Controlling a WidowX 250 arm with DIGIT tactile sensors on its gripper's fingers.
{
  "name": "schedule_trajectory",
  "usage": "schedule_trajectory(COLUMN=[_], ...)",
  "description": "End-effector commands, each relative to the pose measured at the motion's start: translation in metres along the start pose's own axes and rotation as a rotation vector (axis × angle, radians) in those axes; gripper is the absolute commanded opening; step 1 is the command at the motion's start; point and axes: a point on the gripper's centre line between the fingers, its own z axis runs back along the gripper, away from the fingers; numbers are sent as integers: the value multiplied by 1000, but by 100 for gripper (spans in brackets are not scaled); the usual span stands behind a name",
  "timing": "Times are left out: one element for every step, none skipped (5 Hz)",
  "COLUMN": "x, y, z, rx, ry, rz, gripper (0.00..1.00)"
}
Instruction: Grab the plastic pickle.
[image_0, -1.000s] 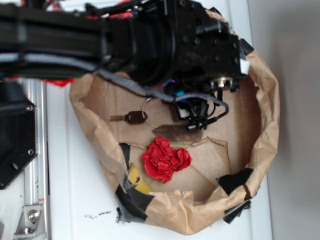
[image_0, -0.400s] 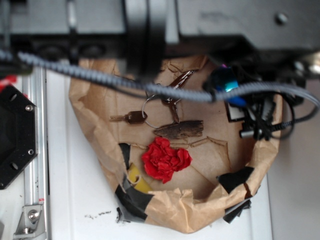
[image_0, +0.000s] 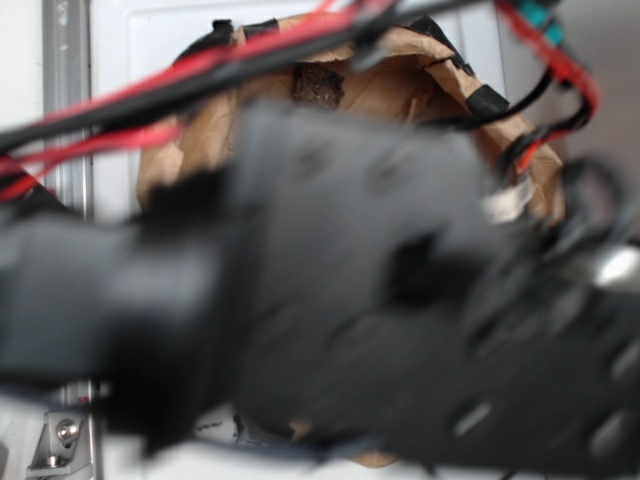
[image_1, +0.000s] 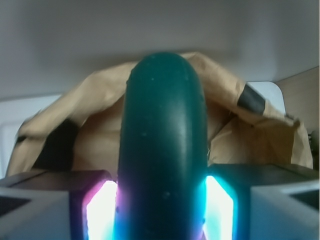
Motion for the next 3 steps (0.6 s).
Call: schedule_trajectory(x=[-26, -29, -36], y=[28, 31, 27], z=[8, 4, 1], rx=[-70, -97, -62], ry=[-76, -61, -30], rz=[54, 75, 122], gripper=[0, 0, 0])
